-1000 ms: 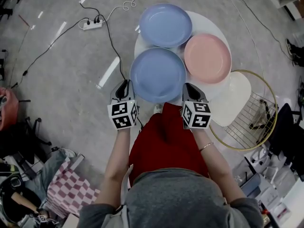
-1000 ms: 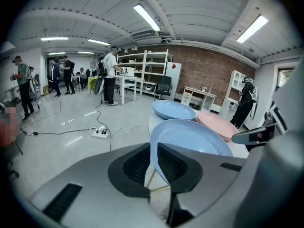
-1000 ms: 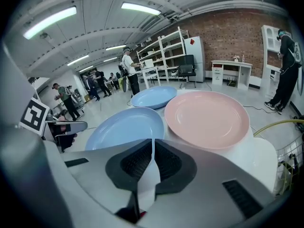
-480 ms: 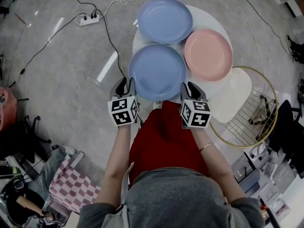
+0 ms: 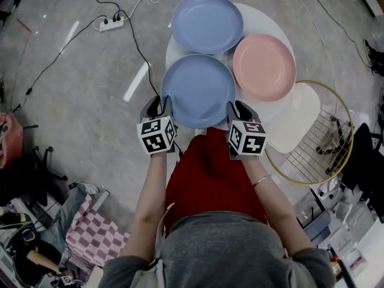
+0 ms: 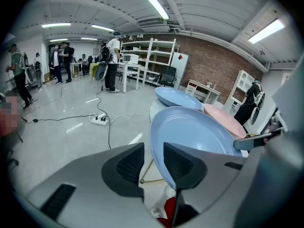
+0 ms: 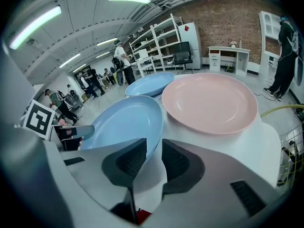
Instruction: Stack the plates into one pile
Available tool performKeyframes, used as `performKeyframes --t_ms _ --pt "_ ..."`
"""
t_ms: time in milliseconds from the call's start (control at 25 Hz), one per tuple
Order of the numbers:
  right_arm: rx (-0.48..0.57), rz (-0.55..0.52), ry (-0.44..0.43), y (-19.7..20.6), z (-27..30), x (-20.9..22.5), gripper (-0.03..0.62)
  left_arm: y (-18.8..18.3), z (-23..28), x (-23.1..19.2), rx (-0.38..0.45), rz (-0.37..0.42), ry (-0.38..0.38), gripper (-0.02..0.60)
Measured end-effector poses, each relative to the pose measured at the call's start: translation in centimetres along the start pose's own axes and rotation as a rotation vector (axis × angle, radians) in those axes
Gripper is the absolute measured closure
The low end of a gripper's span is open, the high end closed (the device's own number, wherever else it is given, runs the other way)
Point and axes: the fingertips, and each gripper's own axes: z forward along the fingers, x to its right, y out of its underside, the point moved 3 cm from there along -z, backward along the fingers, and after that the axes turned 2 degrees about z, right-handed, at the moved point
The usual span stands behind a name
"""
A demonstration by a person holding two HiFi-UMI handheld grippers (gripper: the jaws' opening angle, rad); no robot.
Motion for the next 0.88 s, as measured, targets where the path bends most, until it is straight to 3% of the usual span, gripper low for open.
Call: performKeyframes --t_ms 240,440,640,880 --pt "-0.011 0.007 -0.008 -0.1 0.6 0.3 0.502 -0.3 1.2 0.2 -0.008 -0.020 -0.005 0.454" --pt "-0.011 0.012 -0.008 -0.3 1.0 0.5 0.502 -0.6 1.8 0.3 -0.015 -0.024 -0.032 0.495" --pt "0.002 0.019 -0.003 -0.7 0.4 0.5 0.503 -0.9 1.1 0.5 -0.023 0.039 -0.059 0.518" --pt "0.032 0.012 -0.015 -1.2 -0.8 -0.1 0.503 -2.1 -0.8 0.8 0.025 0.036 -0.067 0.518"
